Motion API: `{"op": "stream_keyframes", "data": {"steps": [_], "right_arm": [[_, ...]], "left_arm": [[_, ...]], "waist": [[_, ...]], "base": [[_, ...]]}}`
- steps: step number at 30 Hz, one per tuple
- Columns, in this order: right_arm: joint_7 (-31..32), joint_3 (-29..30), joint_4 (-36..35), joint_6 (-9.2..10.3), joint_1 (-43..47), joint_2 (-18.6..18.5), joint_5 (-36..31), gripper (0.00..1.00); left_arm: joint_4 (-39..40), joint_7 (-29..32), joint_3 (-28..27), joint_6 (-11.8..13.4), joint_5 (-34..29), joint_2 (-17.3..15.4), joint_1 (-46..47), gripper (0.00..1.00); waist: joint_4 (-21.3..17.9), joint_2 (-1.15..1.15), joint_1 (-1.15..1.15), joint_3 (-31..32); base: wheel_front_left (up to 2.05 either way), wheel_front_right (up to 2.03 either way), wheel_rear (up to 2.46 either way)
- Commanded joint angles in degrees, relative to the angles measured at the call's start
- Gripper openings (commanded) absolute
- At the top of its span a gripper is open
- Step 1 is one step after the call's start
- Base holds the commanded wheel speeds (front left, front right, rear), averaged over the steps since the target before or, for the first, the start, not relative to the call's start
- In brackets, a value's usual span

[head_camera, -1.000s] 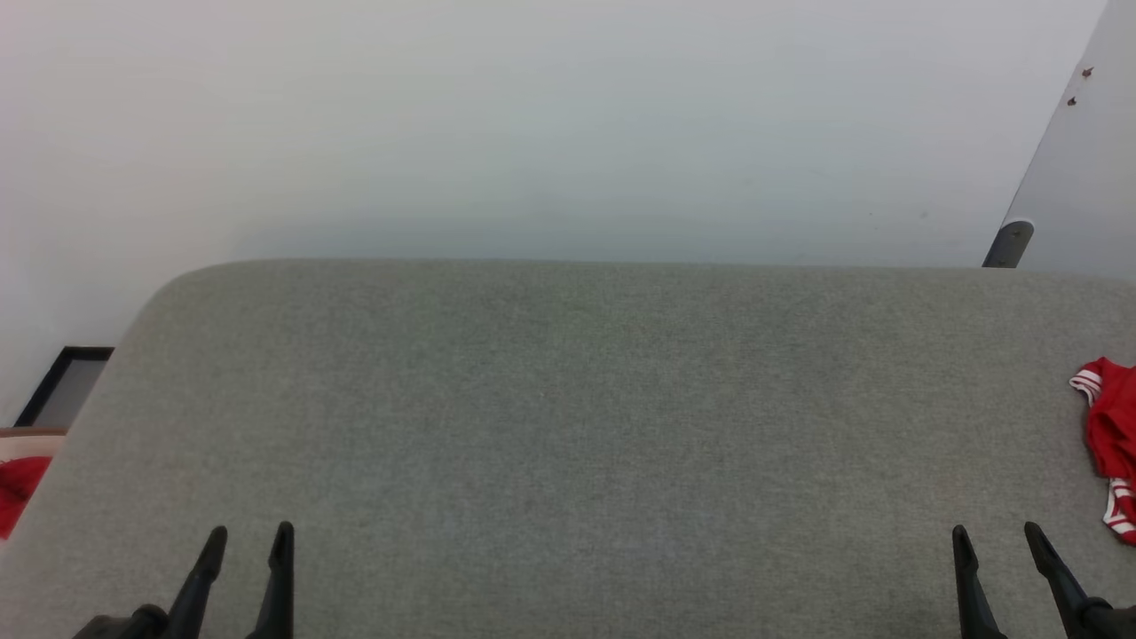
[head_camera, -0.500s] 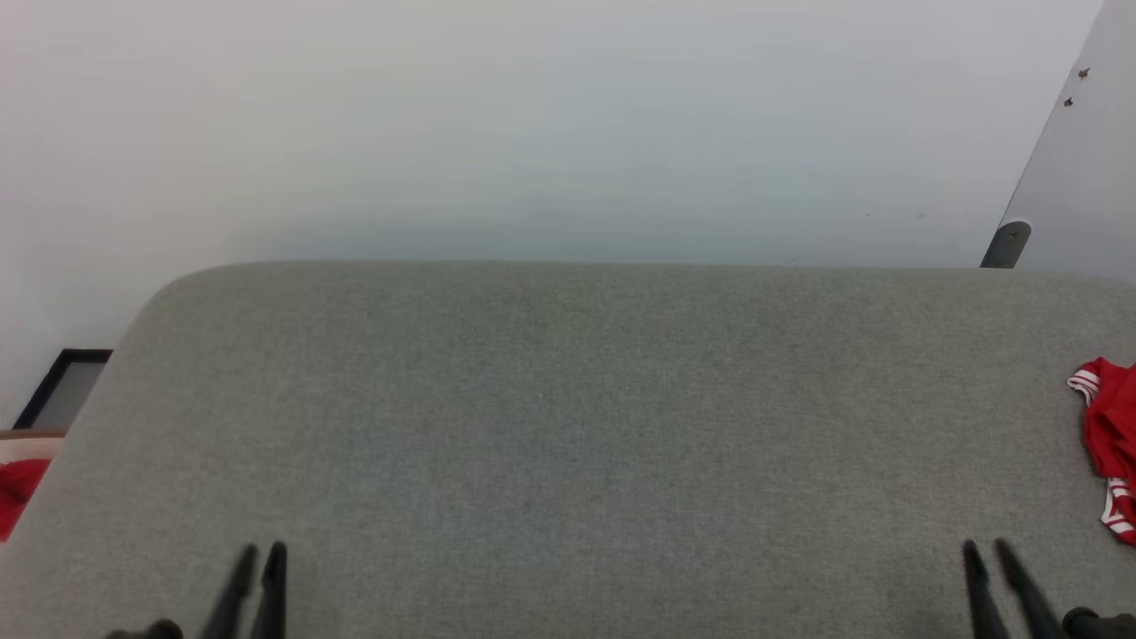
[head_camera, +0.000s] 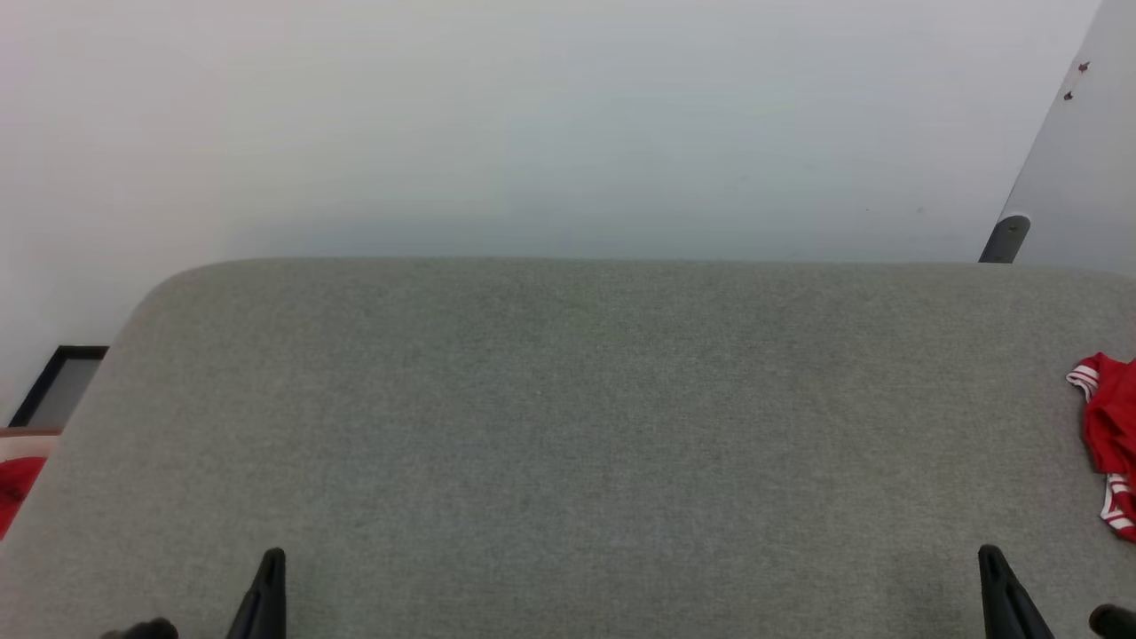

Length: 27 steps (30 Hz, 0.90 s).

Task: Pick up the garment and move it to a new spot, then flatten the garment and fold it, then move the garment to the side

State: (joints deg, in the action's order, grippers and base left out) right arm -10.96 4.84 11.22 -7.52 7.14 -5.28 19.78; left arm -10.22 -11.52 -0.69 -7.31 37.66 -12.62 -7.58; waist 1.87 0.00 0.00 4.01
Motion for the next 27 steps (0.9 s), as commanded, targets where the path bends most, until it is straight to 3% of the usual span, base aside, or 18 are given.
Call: {"op": "stream_keyframes", "data": {"steps": [1,27], "right_arm": [[0.44,0.2,-0.75,0.01,-2.03,-0.18,2.29,0.0],[6.13,0.68,0.33,0.02,-6.0,0.7,26.09,0.0]], "left_arm": [[0.65,0.49,-0.58,-0.04,1.78,-0.22,1.77,0.0],[-0.79,6.46,-2.43,-0.1,19.69,3.1,6.05,0.0]], "waist": [[-0.02,0.0,0.0,-0.04],[-0.45,0.0,0.0,-1.01]], "base": [[0.0,0.0,0.0],[0.0,0.0,0.0]]}}
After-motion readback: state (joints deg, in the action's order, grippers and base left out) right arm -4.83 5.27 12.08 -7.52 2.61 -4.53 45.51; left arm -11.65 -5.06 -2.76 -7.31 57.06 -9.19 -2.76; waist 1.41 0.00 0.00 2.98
